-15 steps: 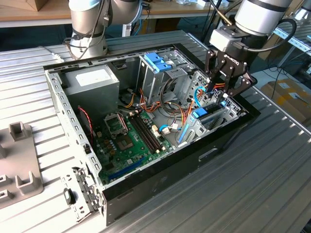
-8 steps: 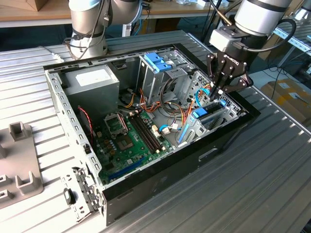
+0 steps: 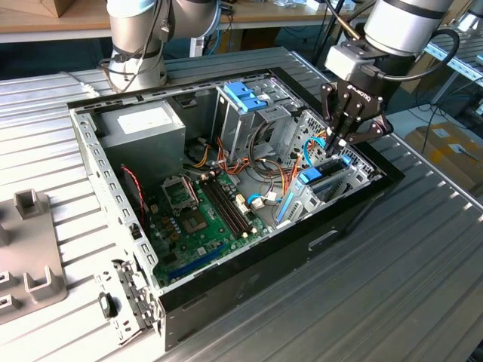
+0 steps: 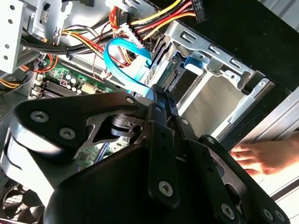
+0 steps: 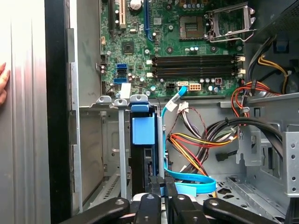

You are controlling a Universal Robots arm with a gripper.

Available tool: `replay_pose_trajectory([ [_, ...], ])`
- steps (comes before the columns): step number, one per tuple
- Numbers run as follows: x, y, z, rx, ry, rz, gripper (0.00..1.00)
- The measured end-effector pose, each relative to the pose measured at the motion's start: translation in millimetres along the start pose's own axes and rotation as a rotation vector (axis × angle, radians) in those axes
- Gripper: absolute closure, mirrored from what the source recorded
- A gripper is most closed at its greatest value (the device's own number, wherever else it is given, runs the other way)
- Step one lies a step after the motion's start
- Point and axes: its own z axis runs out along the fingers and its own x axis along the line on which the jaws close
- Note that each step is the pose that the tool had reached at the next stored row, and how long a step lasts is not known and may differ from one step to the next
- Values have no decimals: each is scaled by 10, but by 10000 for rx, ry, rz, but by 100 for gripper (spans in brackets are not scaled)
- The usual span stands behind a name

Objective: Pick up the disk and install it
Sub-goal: 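Insert the first disk wire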

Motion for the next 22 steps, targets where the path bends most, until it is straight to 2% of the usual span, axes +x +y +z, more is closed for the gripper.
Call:
replay_pose_trajectory([
  [3,2,1,0,45,5,-327,84],
  [5,8,3,1,91,8,-712,84],
  [9,9,27,6,111,12,-963,84],
  [15,24,110,34,148,14,-1300,84],
  [18,47,118,37,210,-52,-1341,84],
  [19,65,118,38,236,-116,-1343,84],
  [21,93,121,41,302,-178,-1342,84],
  [22,105,123,43,340,-230,-1342,84],
])
